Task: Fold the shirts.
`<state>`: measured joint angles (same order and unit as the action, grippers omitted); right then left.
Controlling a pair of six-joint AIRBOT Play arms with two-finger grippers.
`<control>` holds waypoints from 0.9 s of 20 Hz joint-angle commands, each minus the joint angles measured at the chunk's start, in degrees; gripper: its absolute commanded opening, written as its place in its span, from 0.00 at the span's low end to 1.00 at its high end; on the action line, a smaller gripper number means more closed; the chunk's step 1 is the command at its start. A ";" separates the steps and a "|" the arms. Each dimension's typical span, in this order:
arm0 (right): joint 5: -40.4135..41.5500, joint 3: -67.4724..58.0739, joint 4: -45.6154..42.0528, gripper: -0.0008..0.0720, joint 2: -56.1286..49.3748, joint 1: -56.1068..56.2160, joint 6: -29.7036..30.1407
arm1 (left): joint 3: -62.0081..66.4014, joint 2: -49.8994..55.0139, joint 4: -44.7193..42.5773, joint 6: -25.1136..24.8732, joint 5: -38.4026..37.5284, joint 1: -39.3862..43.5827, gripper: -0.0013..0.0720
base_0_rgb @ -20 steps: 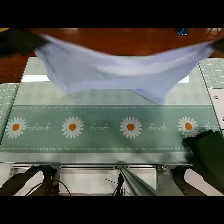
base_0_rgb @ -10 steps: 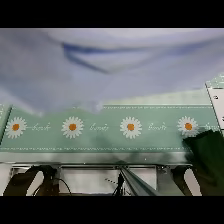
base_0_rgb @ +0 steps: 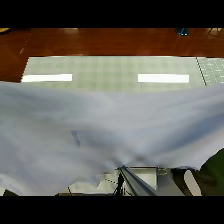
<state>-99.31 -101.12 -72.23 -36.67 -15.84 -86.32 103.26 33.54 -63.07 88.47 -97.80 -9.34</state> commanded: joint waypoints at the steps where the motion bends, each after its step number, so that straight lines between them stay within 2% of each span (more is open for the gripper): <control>1: -6.95 -0.04 -10.25 0.05 -7.28 9.20 -0.68 | -2.08 4.98 -0.83 -0.63 -7.65 0.02 0.04; 4: -5.11 -0.04 -13.84 0.06 -18.73 13.46 0.74 | -9.31 12.31 -0.74 -2.16 -5.99 0.09 0.04; 7: -1.29 -0.04 -13.77 0.06 -32.20 13.49 1.79 | -19.61 20.04 0.33 -5.29 3.45 0.09 0.04; 12: 14.93 -0.04 -9.38 0.06 -50.47 13.49 2.95 | -25.66 35.15 7.48 -12.13 24.85 0.50 0.04; 15: 27.26 -0.04 -7.98 0.06 -55.91 13.49 2.75 | -25.66 43.32 8.20 -15.08 35.47 2.71 0.04; 18: 38.10 -0.04 -7.93 0.06 -58.95 13.03 2.73 | -25.66 49.59 8.07 -15.63 44.50 5.35 0.04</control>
<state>-73.52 -101.10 -81.08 -91.50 -2.57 -83.61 78.06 76.66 -55.96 74.78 -64.69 -6.04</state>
